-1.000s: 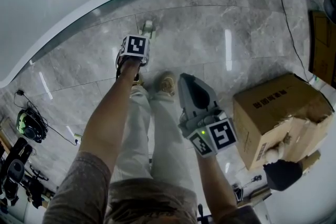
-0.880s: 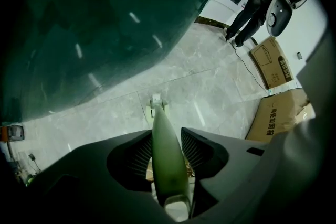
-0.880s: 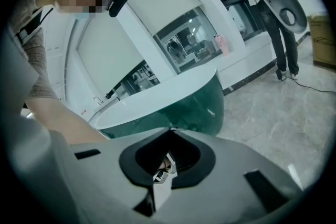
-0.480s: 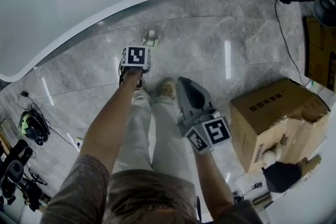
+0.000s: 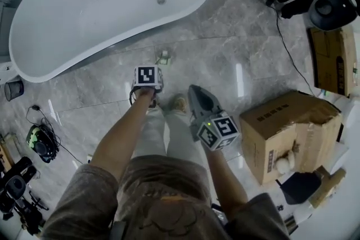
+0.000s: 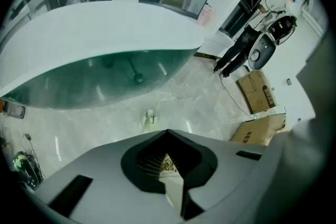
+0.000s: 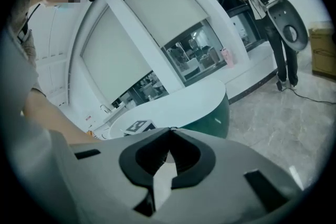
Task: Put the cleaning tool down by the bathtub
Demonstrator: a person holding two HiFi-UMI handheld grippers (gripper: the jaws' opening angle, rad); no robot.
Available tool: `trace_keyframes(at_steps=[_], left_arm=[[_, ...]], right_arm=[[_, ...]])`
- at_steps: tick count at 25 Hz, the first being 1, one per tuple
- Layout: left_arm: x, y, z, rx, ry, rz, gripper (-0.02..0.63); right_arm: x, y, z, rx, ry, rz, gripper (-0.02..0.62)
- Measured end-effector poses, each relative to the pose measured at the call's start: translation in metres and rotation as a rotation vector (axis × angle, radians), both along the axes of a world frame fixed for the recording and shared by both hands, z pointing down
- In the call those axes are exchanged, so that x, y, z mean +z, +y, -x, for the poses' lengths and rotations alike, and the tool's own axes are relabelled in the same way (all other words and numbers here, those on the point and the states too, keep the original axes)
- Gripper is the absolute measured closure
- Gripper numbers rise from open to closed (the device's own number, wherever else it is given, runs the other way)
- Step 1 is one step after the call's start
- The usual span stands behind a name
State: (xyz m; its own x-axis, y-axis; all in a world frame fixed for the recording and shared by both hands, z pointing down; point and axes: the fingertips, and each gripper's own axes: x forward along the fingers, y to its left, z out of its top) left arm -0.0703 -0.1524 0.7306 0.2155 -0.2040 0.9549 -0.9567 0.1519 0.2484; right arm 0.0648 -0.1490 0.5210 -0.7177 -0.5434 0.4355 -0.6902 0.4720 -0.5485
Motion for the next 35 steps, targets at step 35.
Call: trace_keyframes(at_steps=[35], left_arm=[[-0.468,0.037,0.033,0.292,0.063,-1.144,0.604]], right_arm=[[-0.263,0.020,0.063,-0.282,-0.086,-0.431,0.604]])
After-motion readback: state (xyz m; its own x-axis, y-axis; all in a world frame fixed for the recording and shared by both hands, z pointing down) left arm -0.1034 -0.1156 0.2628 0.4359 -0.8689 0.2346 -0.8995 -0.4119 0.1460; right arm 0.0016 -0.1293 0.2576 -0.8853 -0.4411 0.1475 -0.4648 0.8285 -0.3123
